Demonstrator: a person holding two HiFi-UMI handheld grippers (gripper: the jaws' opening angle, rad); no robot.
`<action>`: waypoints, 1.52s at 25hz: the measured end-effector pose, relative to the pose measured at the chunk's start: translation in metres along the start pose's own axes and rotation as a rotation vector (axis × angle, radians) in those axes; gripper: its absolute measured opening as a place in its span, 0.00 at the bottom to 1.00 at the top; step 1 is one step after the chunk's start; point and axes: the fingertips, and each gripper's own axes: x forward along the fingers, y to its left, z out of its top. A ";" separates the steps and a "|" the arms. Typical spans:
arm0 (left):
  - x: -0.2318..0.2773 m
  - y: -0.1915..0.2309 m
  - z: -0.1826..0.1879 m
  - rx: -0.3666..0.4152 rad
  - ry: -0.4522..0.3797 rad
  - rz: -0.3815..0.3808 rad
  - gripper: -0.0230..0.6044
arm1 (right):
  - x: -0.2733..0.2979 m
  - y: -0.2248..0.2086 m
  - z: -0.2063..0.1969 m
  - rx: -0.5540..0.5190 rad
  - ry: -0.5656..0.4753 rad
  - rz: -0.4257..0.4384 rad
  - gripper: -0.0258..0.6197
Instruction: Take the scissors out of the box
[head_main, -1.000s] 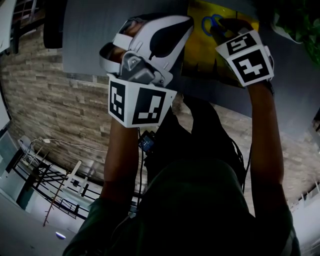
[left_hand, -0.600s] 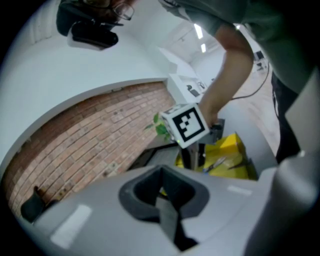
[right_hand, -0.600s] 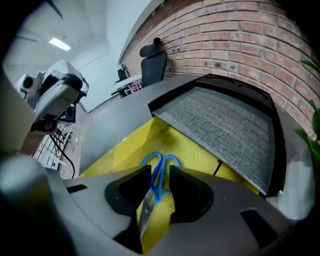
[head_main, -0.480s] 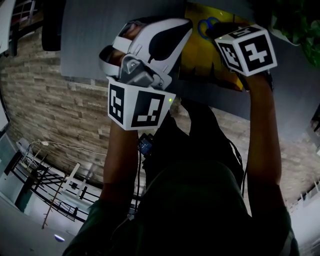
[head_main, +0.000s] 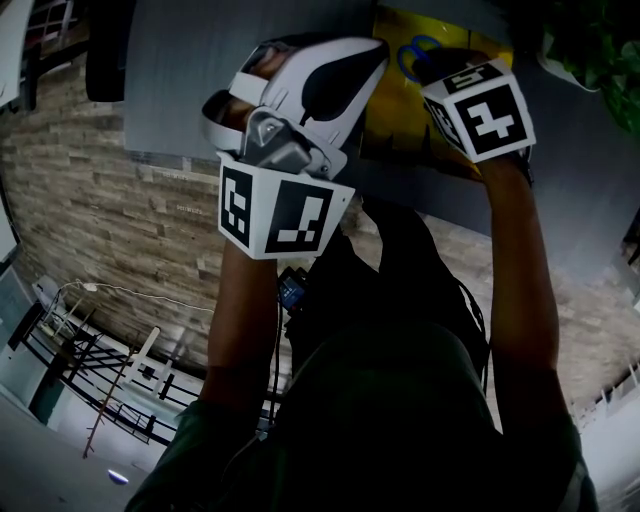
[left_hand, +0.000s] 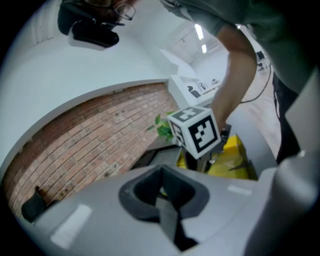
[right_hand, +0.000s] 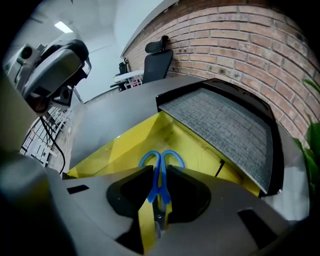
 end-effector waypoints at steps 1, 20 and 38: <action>0.000 0.001 0.001 0.001 -0.002 0.000 0.04 | -0.002 0.000 0.001 -0.007 -0.011 -0.010 0.17; -0.002 0.006 0.033 0.055 -0.053 -0.035 0.04 | -0.071 -0.009 0.032 -0.029 -0.227 -0.157 0.17; 0.011 -0.009 0.073 0.111 -0.141 -0.117 0.04 | -0.164 -0.035 0.013 0.018 -0.361 -0.358 0.17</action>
